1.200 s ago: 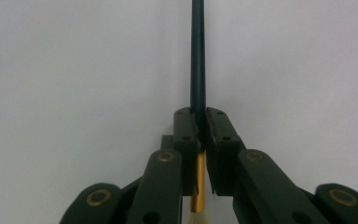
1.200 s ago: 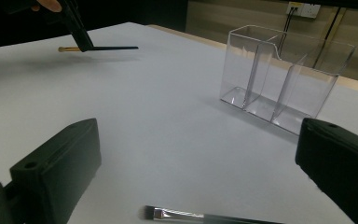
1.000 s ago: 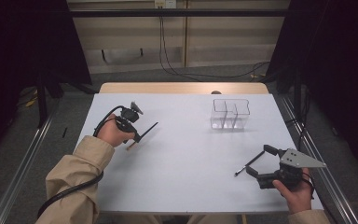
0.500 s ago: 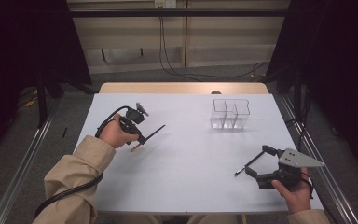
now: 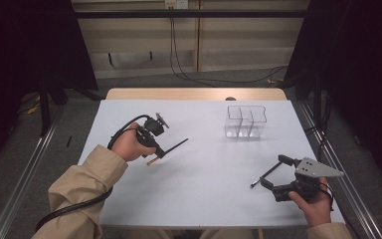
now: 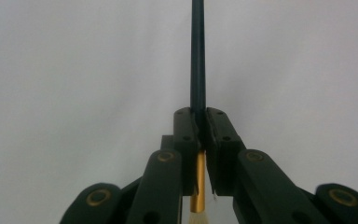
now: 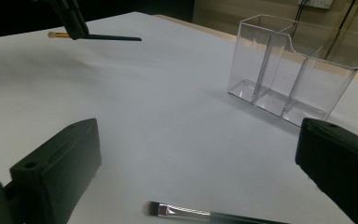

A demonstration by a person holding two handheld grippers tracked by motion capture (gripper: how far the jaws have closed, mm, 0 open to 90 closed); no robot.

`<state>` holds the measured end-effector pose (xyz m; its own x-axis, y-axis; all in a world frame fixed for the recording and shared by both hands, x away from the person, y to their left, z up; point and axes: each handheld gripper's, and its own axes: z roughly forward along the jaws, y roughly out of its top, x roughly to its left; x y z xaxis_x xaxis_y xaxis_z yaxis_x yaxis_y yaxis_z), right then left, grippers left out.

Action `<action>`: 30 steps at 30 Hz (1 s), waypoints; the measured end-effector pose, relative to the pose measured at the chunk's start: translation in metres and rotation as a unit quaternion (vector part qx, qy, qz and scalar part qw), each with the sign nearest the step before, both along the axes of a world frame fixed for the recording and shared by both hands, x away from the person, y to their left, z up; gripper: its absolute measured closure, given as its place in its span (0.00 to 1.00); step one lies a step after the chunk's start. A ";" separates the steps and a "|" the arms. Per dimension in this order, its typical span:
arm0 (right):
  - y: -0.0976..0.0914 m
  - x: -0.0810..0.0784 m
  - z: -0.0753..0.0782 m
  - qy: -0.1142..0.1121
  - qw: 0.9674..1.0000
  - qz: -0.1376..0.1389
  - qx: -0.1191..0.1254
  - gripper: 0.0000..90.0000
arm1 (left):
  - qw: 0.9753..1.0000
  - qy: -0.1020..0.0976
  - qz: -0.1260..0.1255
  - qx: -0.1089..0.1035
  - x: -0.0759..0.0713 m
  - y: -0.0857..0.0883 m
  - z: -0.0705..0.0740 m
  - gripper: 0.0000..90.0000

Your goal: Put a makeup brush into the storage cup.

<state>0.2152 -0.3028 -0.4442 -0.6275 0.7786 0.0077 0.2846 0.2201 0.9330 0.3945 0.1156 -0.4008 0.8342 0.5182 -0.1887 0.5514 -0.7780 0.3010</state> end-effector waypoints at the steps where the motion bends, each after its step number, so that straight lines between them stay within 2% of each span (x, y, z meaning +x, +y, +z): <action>1: 0.000 0.000 0.000 0.002 1.000 0.001 0.000 0.00 | 1.000 0.000 -0.003 -0.001 -0.001 -0.001 0.001 0.93; 10: 0.001 0.001 -0.001 0.004 1.000 0.003 0.000 0.00 | 0.999 0.000 -0.034 -0.011 -0.012 -0.014 0.005 0.93; 14: 0.002 0.001 -0.001 0.007 1.000 0.005 0.000 0.00 | 0.999 0.005 -0.047 -0.021 -0.019 -0.021 0.006 0.93; 23: 0.006 0.005 0.000 0.013 1.000 0.022 -0.001 0.00 | 0.996 0.005 -0.081 -0.026 -0.028 -0.036 0.009 0.93; 30: 0.008 0.008 0.003 0.012 1.000 0.025 -0.006 0.00 | 0.995 0.006 -0.092 -0.029 -0.032 -0.042 0.010 0.93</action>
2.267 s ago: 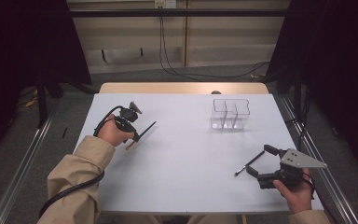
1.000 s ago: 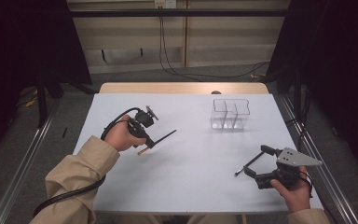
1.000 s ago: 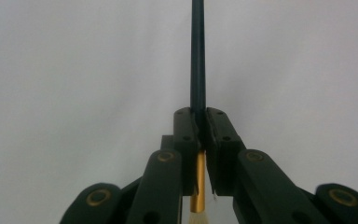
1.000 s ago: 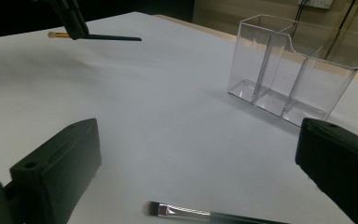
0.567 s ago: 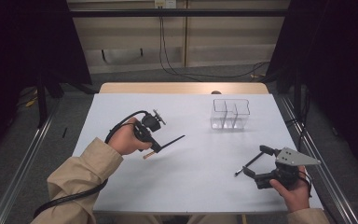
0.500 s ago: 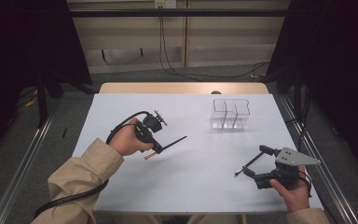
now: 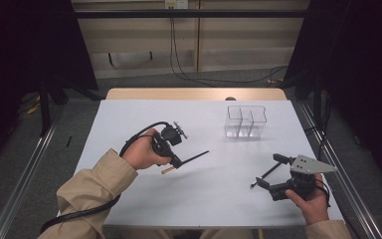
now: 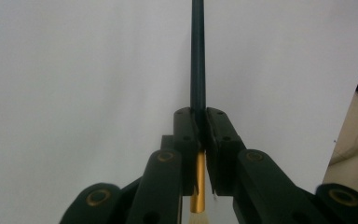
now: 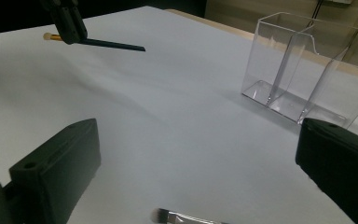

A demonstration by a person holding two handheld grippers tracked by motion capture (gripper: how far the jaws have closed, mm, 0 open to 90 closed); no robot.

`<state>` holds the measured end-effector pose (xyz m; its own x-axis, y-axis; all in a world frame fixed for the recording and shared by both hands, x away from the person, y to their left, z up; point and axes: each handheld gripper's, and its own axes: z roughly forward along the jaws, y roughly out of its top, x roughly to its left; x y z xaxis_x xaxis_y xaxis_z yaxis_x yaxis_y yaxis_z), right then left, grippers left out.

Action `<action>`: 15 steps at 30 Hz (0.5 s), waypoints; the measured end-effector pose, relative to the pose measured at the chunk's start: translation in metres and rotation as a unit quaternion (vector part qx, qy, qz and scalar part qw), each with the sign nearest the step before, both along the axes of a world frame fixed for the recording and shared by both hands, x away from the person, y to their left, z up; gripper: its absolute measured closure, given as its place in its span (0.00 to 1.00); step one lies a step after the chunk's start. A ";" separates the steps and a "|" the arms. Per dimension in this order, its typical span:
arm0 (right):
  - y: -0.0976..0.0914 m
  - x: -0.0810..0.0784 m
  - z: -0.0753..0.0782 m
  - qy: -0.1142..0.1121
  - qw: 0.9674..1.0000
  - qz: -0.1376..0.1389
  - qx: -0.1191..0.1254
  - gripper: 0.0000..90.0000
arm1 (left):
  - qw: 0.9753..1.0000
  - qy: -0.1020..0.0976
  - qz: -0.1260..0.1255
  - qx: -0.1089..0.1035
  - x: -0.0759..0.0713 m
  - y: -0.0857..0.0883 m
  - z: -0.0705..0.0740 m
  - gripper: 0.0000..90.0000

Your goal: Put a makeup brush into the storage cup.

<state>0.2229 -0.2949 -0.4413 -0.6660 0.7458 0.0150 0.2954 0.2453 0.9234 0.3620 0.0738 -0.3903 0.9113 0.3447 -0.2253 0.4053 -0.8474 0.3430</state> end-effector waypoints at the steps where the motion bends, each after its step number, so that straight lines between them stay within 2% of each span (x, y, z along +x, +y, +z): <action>1: 0.000 0.000 0.000 0.000 1.000 0.001 0.000 0.00 | 1.000 0.000 -0.003 -0.002 0.000 -0.001 0.000 0.93; 8: 0.002 0.004 0.002 0.005 1.000 0.011 0.006 0.00 | 1.000 0.004 -0.017 -0.002 -0.004 -0.008 0.001 0.93; 15: 0.012 0.010 0.005 0.010 1.000 0.020 -0.002 0.00 | 1.000 0.006 -0.023 -0.003 -0.007 -0.013 0.001 0.93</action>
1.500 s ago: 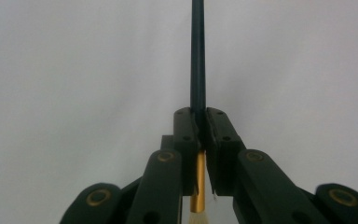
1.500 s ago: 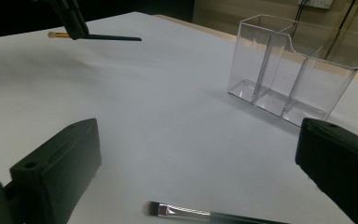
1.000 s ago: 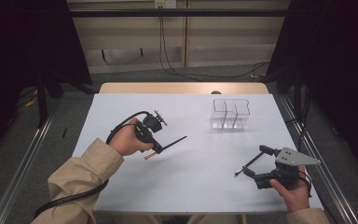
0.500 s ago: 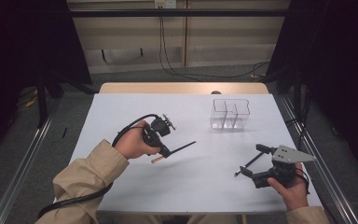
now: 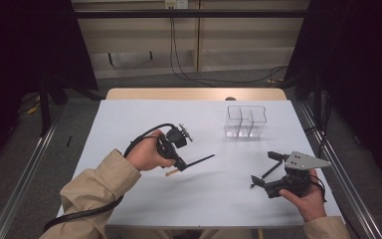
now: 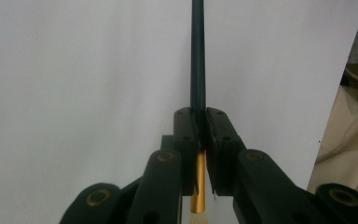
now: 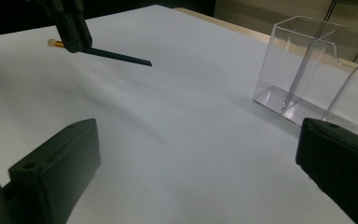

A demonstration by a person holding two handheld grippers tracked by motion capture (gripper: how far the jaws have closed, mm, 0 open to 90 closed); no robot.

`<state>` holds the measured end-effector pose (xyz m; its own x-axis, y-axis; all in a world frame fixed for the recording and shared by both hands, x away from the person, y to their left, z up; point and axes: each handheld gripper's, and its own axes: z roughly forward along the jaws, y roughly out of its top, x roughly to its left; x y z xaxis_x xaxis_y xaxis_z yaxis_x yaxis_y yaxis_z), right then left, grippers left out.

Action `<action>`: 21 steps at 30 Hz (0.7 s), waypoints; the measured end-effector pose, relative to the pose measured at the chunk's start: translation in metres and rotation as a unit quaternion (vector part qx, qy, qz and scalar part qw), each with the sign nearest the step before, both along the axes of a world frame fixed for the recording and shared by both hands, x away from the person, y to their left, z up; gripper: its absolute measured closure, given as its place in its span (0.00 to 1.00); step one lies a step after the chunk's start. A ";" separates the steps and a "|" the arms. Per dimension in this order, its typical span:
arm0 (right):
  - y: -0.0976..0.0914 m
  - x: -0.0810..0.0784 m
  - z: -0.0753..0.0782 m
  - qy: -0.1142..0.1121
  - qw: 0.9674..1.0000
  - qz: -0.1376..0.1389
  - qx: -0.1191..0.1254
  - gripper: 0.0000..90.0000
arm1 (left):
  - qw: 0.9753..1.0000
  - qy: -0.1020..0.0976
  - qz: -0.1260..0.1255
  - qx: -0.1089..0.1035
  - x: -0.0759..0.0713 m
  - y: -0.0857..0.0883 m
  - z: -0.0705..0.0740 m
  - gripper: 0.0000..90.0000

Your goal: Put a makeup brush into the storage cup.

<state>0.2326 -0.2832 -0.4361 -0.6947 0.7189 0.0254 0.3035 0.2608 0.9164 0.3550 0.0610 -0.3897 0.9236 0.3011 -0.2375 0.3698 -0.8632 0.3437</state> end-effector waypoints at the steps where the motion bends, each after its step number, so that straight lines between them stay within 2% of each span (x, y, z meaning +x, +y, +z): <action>1: 0.001 0.001 0.001 -0.002 1.000 0.000 -0.003 0.00 | 1.000 -0.001 0.000 -0.001 0.000 -0.001 0.000 0.93; 4: 0.006 0.005 0.004 0.001 1.000 0.010 -0.003 0.00 | 1.000 0.000 -0.005 -0.002 -0.002 -0.004 0.001 0.93; 12: 0.018 0.015 0.011 0.014 0.999 0.029 -0.027 0.00 | 1.000 0.005 -0.019 -0.006 -0.003 -0.013 -0.001 0.93; 21: 0.032 0.027 0.020 0.044 0.995 0.072 -0.046 0.03 | 0.999 0.007 -0.033 -0.007 -0.006 -0.021 -0.003 0.93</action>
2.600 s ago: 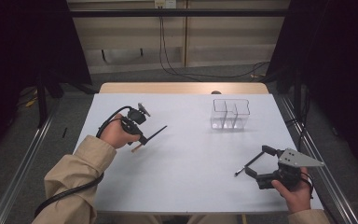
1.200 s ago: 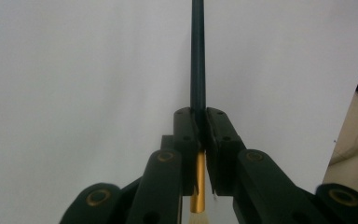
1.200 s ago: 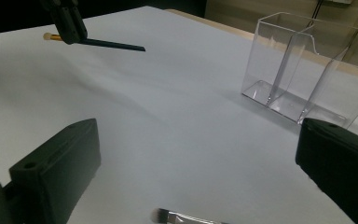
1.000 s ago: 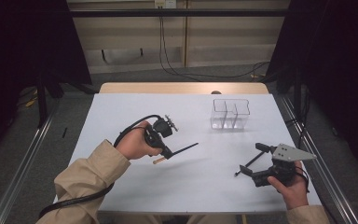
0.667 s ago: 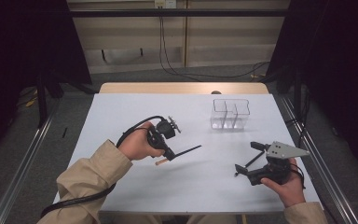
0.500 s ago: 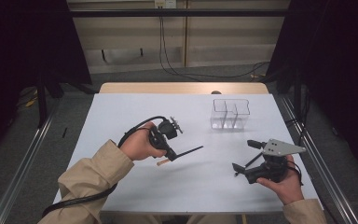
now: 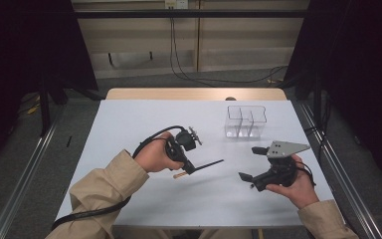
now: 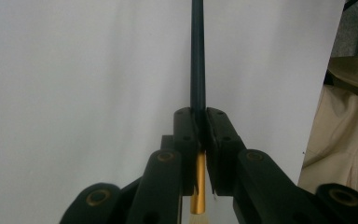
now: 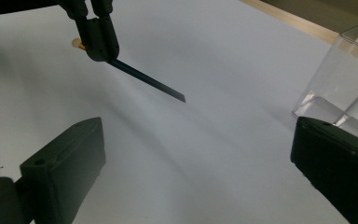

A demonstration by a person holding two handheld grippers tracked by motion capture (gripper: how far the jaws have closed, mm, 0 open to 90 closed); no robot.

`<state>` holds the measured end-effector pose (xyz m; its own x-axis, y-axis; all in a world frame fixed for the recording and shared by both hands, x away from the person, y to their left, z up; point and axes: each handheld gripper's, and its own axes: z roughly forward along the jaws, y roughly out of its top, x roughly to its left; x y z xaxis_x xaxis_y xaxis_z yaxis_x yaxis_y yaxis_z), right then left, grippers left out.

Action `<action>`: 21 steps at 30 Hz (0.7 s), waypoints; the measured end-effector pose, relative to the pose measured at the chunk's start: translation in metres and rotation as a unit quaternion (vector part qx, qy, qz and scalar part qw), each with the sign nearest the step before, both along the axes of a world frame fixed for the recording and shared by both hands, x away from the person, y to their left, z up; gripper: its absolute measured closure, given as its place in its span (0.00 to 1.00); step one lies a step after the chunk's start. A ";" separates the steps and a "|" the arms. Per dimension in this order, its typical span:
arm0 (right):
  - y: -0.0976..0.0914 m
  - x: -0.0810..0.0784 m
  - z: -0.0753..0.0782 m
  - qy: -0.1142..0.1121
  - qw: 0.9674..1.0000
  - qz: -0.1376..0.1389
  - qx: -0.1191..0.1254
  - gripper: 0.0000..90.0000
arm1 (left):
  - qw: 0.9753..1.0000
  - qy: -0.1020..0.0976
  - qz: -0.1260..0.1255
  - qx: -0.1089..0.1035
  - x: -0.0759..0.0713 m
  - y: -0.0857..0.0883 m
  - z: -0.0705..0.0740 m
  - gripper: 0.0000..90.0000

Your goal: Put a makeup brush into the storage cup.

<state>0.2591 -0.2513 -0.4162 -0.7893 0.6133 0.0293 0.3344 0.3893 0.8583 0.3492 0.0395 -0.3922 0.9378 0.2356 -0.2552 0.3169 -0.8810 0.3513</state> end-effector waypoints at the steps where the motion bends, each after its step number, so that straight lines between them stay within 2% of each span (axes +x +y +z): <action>1: 0.002 0.001 0.001 0.001 1.000 0.006 -0.004 0.04 | 1.000 0.002 0.004 -0.001 -0.001 0.000 0.000 0.93; 6: 0.010 0.006 0.004 0.019 0.999 0.032 -0.021 0.06 | 1.000 0.006 -0.001 -0.003 -0.001 -0.001 -0.001 0.93; 13: 0.022 0.013 0.005 0.032 0.997 0.056 -0.050 0.08 | 1.000 0.006 -0.007 -0.004 -0.003 -0.004 -0.002 0.93; 15: 0.026 0.015 0.004 0.040 0.995 0.076 -0.054 0.18 | 1.000 0.007 -0.010 -0.003 -0.004 -0.005 -0.002 0.93; 16: 0.029 0.015 0.004 0.050 0.993 0.088 -0.059 0.18 | 1.000 0.008 -0.012 -0.004 -0.005 -0.006 -0.003 0.93; 19: 0.034 0.017 0.003 0.065 0.991 0.095 -0.066 0.18 | 1.000 0.010 -0.018 -0.008 -0.006 -0.008 -0.003 0.93; 21: 0.038 0.017 0.002 0.063 0.990 0.101 -0.076 0.18 | 1.000 0.009 -0.018 -0.009 -0.006 -0.010 -0.003 0.93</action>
<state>0.2765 -0.2137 -0.4140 -0.8925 0.4475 0.0557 0.3374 0.5807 0.7409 0.3427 0.0293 -0.3952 0.9409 0.1974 -0.2753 0.2916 -0.8855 0.3616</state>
